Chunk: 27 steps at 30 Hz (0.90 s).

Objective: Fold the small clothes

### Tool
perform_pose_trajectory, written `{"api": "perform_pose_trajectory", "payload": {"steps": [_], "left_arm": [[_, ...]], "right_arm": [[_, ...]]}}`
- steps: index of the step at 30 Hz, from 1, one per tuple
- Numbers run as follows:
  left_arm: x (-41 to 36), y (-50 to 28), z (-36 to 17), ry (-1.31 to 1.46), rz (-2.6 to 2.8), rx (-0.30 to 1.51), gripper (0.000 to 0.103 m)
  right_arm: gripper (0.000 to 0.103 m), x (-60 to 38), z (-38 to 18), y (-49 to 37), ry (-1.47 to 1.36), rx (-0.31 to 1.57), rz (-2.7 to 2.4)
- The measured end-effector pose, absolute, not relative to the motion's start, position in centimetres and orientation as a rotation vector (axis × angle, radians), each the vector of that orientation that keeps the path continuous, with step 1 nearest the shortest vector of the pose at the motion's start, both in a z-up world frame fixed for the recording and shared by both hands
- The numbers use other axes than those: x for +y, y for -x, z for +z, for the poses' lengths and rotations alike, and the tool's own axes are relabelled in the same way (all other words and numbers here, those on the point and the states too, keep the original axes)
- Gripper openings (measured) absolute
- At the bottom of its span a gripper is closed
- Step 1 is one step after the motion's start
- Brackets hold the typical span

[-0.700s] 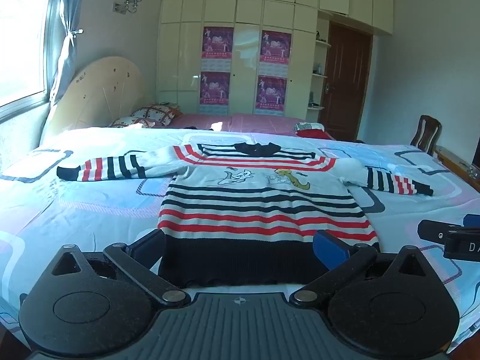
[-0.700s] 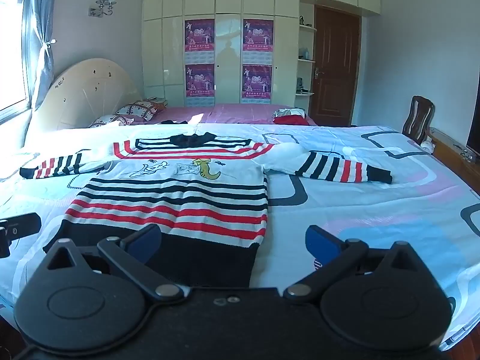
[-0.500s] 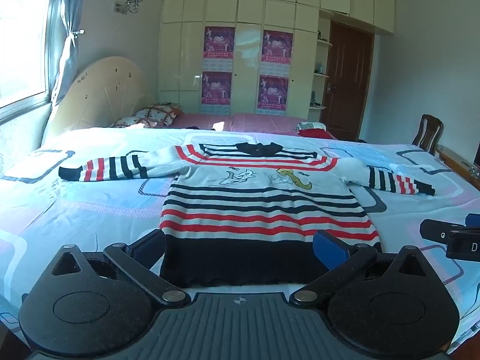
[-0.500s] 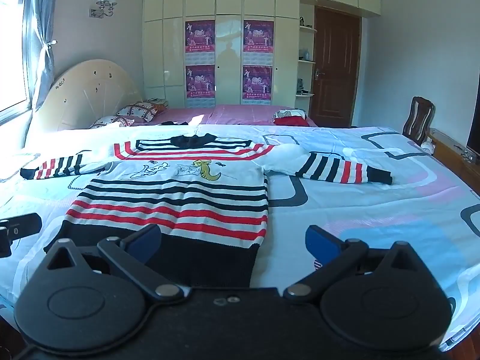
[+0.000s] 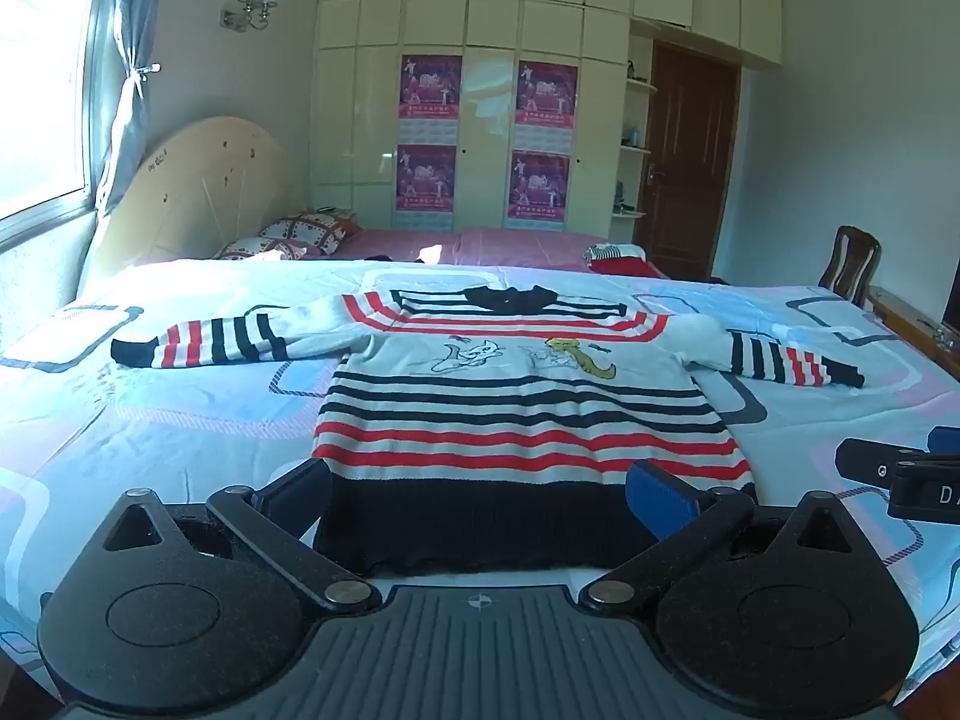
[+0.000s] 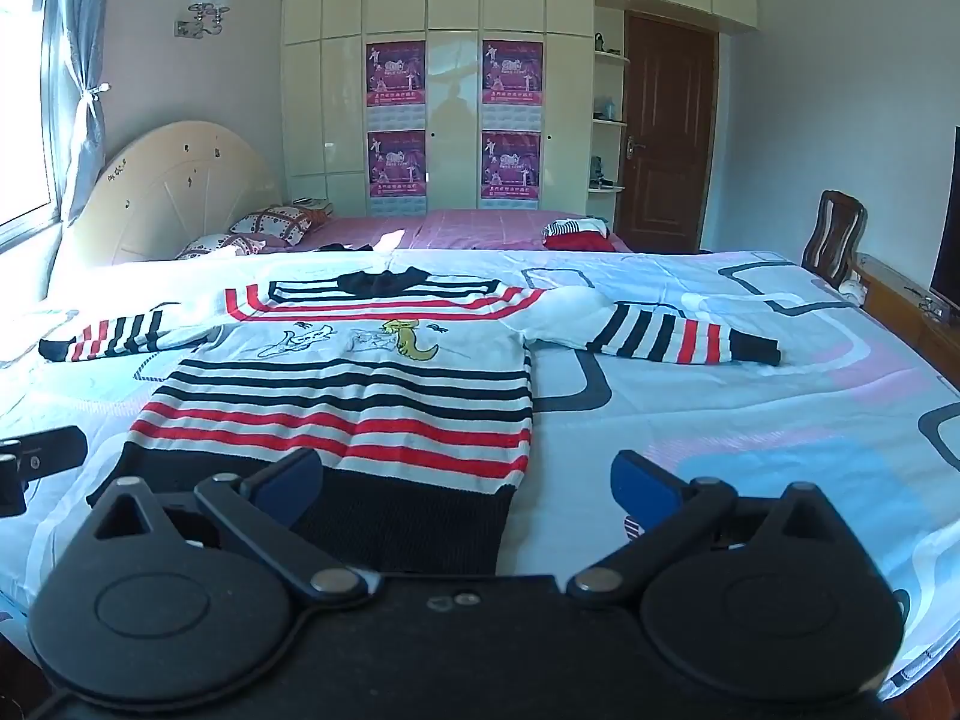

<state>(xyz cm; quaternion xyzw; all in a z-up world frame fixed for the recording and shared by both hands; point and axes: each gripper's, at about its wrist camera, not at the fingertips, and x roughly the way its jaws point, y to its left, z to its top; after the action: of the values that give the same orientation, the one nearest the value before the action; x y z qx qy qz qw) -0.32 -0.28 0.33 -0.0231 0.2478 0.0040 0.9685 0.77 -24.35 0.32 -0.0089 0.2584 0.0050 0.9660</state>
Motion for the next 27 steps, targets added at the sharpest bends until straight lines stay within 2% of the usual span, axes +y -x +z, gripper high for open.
{"api": "perform_pose_trajectory", "payload": {"steps": [27], "left_arm": [[-0.27,0.07,-0.04,0.050,0.012,0.497,0.103]], "right_arm": [[0.102,-24.19,0.61,-0.73,0.020,0.518,0.008]]}}
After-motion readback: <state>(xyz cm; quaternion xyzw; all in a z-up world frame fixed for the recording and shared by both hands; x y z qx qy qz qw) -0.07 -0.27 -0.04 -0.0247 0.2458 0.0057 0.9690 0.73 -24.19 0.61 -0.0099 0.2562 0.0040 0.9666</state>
